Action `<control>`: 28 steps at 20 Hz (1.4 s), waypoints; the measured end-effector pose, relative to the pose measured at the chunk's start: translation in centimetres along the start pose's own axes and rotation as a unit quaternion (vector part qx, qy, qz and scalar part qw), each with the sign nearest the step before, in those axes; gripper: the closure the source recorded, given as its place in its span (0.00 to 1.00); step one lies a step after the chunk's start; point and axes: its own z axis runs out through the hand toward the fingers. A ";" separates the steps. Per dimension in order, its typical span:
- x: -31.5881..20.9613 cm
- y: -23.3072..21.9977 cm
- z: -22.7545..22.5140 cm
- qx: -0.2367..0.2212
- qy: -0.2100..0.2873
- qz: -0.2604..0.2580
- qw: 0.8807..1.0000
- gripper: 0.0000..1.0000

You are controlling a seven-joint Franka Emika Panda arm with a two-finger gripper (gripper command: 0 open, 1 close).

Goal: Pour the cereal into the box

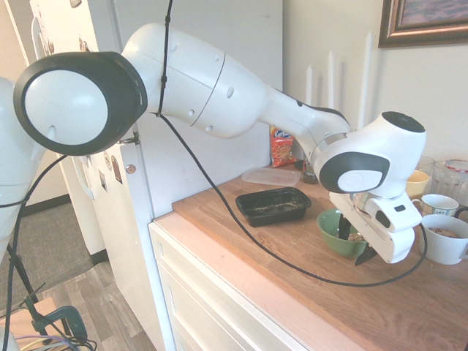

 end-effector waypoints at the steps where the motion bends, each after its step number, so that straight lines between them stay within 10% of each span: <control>1: -0.1 0.1 0.3 -0.001 -0.001 0.000 1.000 1.00; 28: -3.6 -2.7 -7.4 0.012 0.034 -0.041 0.999 1.00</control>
